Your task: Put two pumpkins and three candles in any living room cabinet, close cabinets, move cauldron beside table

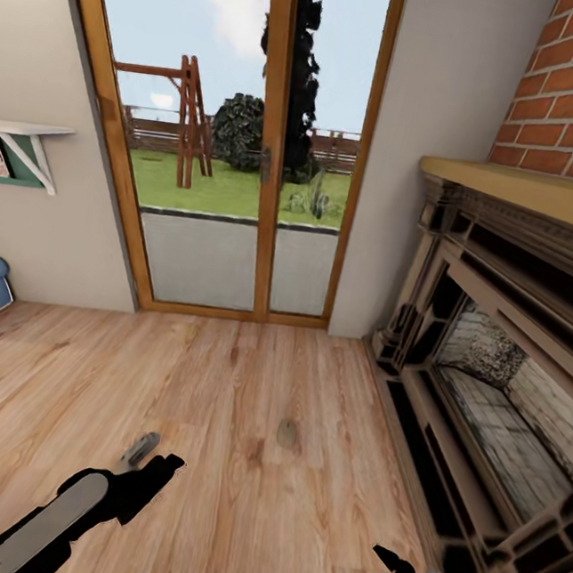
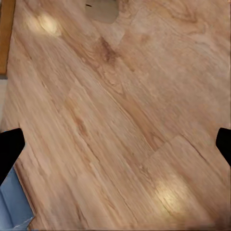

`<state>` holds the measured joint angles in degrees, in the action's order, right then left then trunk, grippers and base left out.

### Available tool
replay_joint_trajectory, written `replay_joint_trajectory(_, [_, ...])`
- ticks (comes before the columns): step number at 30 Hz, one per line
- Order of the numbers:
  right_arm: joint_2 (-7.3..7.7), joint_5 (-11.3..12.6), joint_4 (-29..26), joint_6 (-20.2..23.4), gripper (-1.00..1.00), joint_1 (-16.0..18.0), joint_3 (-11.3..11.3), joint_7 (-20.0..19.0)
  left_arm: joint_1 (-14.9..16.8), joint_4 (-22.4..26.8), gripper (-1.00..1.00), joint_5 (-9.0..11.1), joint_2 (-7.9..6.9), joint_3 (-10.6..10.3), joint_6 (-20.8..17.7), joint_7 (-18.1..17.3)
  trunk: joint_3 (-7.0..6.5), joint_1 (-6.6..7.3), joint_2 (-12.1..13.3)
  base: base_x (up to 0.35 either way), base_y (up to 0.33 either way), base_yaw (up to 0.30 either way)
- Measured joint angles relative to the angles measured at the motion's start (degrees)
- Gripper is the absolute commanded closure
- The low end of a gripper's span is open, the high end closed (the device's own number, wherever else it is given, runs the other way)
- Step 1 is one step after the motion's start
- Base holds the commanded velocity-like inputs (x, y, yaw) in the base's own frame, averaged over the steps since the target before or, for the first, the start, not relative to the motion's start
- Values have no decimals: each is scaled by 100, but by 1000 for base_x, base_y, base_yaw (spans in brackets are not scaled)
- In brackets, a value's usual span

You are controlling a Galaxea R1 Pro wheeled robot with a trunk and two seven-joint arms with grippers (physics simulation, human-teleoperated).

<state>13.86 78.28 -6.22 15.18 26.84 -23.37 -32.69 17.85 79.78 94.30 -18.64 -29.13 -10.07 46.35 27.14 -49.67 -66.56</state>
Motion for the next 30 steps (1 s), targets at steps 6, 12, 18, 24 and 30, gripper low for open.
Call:
replay_joint_trajectory(6, [-7, -6, -21, -904, -100, 1, 6, 1652, 1, -377, -100, -952, 58, 14, 3, 52, 0, 0, 0, 313, 1, 0])
replay_joint_trajectory(12, [-21, -95, -29, -1552, -100, 0, 3, 2323, 36, -746, -100, -1776, 255, 15, 4, 64, 0, 1, 0, 331, 0, 0])
replay_joint_trajectory(18, [-206, -565, -28, -1836, -100, 2, -4, 2805, 236, -2058, -100, -2867, 610, 22, 58, 9, 0, 0, 0, 333, 0, 0])
replay_joint_trajectory(24, [-648, -1929, -27, -2270, -100, 4, -166, 3852, 596, -3568, -100, -3201, 897, 32, 392, -46, 0, 1, 0, 334, 0, 0])
replay_joint_trajectory(30, [-859, -2817, -95, -2314, -100, 3, -183, 4058, 640, -4343, -100, -3493, 1077, 41, 976, -574, 0, 1, 0, 334, 0, 0])
